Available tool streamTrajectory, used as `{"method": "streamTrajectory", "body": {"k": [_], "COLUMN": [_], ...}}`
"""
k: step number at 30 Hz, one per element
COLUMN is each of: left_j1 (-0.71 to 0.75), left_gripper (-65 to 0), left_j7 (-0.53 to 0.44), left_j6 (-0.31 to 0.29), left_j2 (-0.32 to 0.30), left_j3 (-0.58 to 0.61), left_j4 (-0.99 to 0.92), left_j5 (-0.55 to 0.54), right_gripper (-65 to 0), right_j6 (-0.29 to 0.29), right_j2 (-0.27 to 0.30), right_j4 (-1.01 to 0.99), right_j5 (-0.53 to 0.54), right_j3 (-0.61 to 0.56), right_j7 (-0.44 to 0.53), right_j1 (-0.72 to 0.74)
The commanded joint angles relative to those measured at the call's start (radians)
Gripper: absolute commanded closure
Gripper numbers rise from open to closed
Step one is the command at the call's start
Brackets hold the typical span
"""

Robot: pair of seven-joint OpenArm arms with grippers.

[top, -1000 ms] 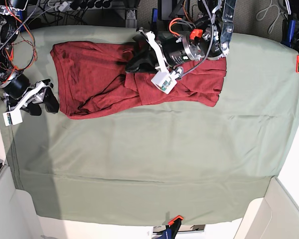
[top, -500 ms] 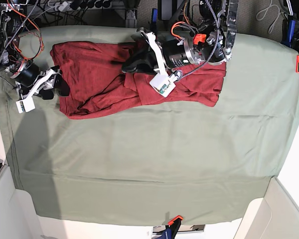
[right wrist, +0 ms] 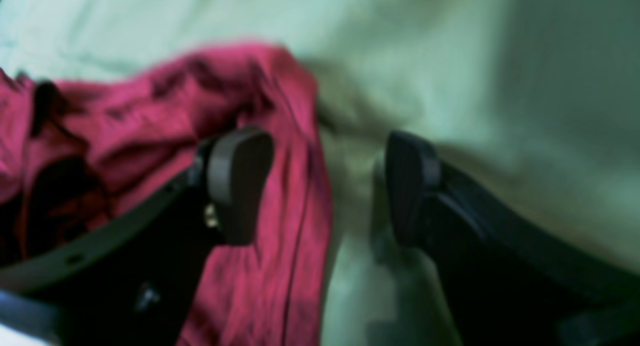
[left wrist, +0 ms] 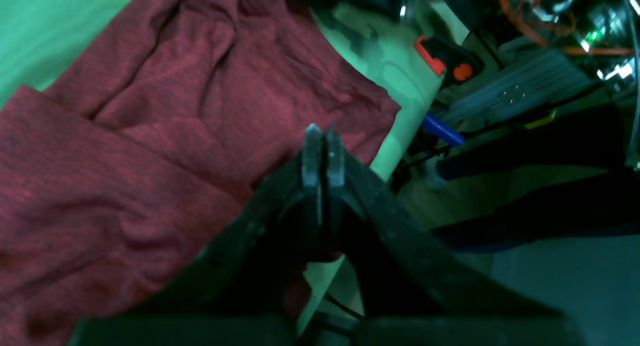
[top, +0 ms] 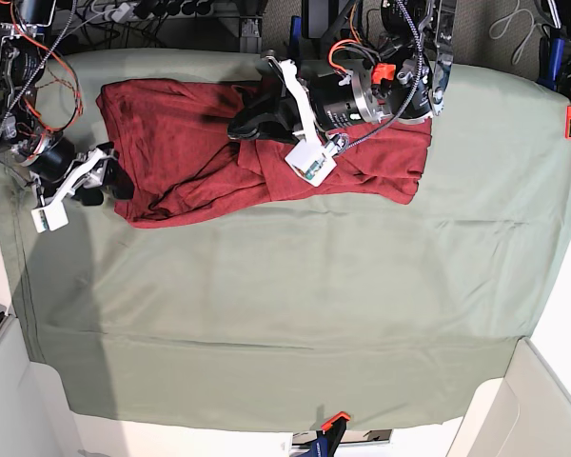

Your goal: Fold the T-shirt properly

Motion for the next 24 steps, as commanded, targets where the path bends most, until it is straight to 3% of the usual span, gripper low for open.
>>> {"method": "streamTrajectory", "body": {"k": [1,10,17,21,22,24], "left_j1": [-0.008,-0.009,-0.025,-0.042,-0.044,-0.045], "left_gripper": [0.0,0.0,0.0,0.0,0.0,0.0], "left_j7": [-0.022,-0.023,-0.025,-0.024,-0.023,-0.023], "left_j6": [-0.009,-0.009,-0.009,-0.009,-0.009,-0.009], "left_j2": [0.0,0.0,-0.006,-0.05,-0.063,-0.087], "left_j3": [0.0,0.0,-0.064,-0.14,-0.159,-0.202], "left_j4": [0.019,0.019,0.02,0.02,0.02,0.02], "left_j5": [-0.026,0.001,-0.003,-0.07,-0.073,-0.075], "right_gripper": [-38.4,-38.4,-38.2,-37.4,-33.1,-17.8], "right_j6": [0.01,0.01,0.01,0.01,0.01,0.01], "right_j2": [0.013,0.0,-0.047,-0.048,-0.048,-0.048], "right_j4": [0.007,0.0,0.0,0.0,0.0,0.0], "right_j5": [0.021,0.019,0.029,0.024,0.023,0.018], "right_j3": [-0.017,-0.202,-0.216,-0.217,-0.217,-0.217], "right_j7": [0.013,-0.007,-0.04,-0.04,-0.037,-0.026], "right_j1": [0.013,-0.023,-0.025,-0.028,-0.027,-0.027]}}
